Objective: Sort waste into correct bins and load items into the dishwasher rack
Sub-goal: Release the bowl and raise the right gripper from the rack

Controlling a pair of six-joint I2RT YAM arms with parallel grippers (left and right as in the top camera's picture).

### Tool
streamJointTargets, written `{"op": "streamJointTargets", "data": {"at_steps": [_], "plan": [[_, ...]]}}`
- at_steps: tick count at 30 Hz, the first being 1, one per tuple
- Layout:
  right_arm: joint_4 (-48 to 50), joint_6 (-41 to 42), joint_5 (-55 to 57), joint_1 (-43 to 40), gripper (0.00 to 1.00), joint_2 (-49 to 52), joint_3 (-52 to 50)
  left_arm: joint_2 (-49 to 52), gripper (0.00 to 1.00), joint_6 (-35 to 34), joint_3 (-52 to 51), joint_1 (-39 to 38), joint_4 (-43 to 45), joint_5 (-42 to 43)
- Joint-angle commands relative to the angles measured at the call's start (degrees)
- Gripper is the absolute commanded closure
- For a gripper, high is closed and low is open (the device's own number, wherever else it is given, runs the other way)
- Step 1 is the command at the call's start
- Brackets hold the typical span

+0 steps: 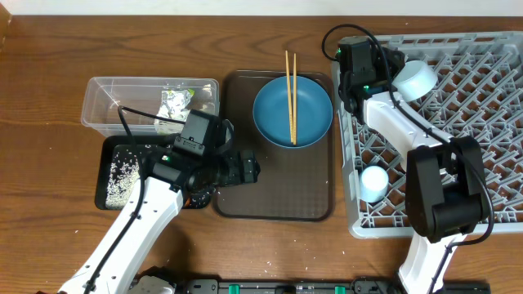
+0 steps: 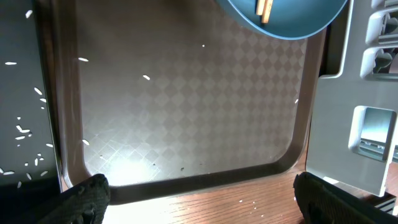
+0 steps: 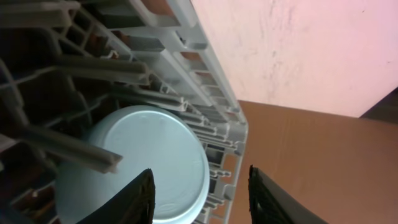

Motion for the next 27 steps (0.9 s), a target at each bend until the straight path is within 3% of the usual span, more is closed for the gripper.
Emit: {"op": "streamJointTargets", "data": {"at_steps": [1, 9, 11, 14, 15, 20, 27], "plan": [[-2.1, 7.5, -0.6, 0.2, 0.53, -1.9, -0.4, 0.1, 0.03, 0.3, 1.2, 0.2, -0.1, -0.5], [-13.7, 18.9, -25.7, -2.0, 0.56, -9.1, -0.4, 0.1, 0.03, 0.3, 1.2, 0.2, -0.1, -0.5], [-14.4, 21.5, -30.4, -3.4, 0.67, -9.2, -0.4, 0.1, 0.03, 0.3, 1.2, 0.2, -0.1, -0.5], [-15.0, 24.4, -37.7, -6.1, 0.96, -9.0, -0.4, 0.1, 0.03, 0.3, 1.2, 0.2, -0.1, -0.5], [-14.8, 25.4, -39.5, -7.0, 0.99, -9.0, -0.4, 0.1, 0.03, 0.3, 1.2, 0.2, -0.1, -0.5], [-11.5, 30.8, -46.4, -12.4, 0.99, -9.0, -0.4, 0.1, 0.03, 0.3, 1.2, 0.2, -0.1, -0.5], [-10.0, 32.3, -49.5, -17.7, 0.99, -7.3, -0.4, 0.1, 0.03, 0.3, 1.2, 0.2, -0.1, -0.5]]}}
